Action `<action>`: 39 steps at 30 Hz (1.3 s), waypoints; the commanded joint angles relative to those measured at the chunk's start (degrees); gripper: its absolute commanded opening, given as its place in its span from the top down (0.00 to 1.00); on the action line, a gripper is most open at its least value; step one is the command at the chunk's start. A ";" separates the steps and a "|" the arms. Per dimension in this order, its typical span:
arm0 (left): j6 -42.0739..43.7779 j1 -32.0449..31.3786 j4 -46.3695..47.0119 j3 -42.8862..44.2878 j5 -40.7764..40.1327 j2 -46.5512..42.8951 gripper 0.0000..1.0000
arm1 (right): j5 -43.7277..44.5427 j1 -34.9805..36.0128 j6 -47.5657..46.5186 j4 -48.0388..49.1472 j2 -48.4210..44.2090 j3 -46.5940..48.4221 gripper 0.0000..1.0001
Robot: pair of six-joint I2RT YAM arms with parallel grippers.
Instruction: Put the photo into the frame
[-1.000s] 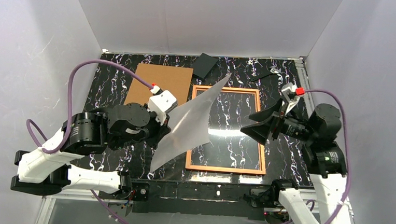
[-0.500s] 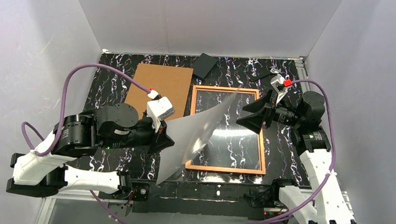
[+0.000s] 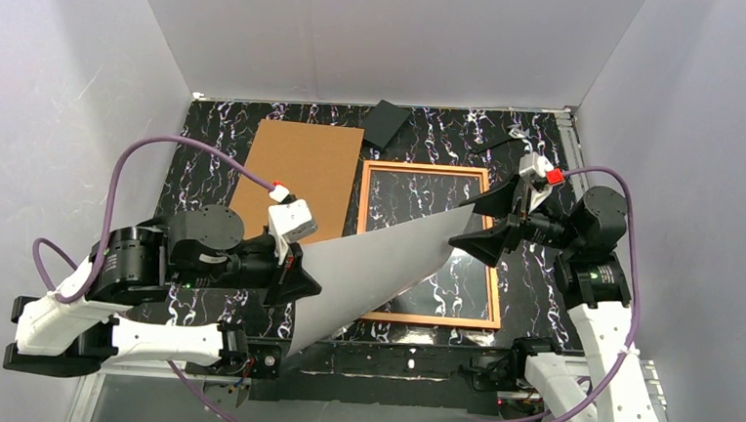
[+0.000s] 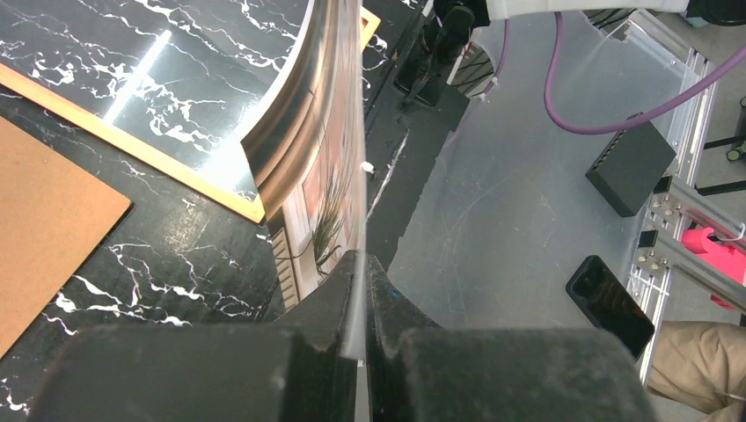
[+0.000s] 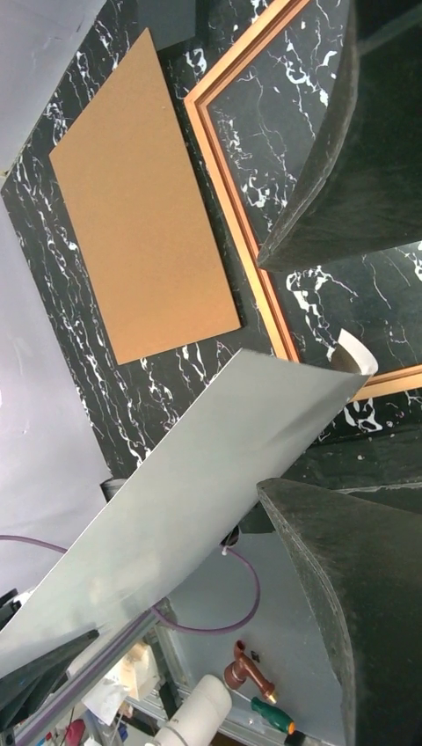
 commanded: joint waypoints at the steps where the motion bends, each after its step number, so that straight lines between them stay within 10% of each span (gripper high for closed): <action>1: -0.66 -0.18 1.31 -1.43 0.57 -1.47 1.00 | -0.55 -0.15 -0.64 2.05 -0.73 -1.75 0.05; 15: -0.61 -0.18 3.01 -4.80 -0.87 -4.99 1.00 | -14.33 0.02 16.18 23.29 2.10 -3.11 0.10; 30: -0.23 -0.18 5.06 -7.55 0.87 -6.79 1.00 | -17.33 0.77 18.92 23.30 1.99 -1.73 0.24; 32: -0.23 -0.17 5.39 -8.07 0.59 -6.95 1.00 | -18.37 1.15 19.09 22.95 1.83 -1.45 0.37; 34: -0.14 -0.18 5.48 -8.43 0.58 -7.13 1.00 | -18.48 1.23 18.87 21.43 1.71 -1.00 0.70; 39: -0.17 -0.18 5.83 -8.98 0.56 -7.48 1.00 | -17.59 1.35 18.19 20.40 0.20 -1.02 0.73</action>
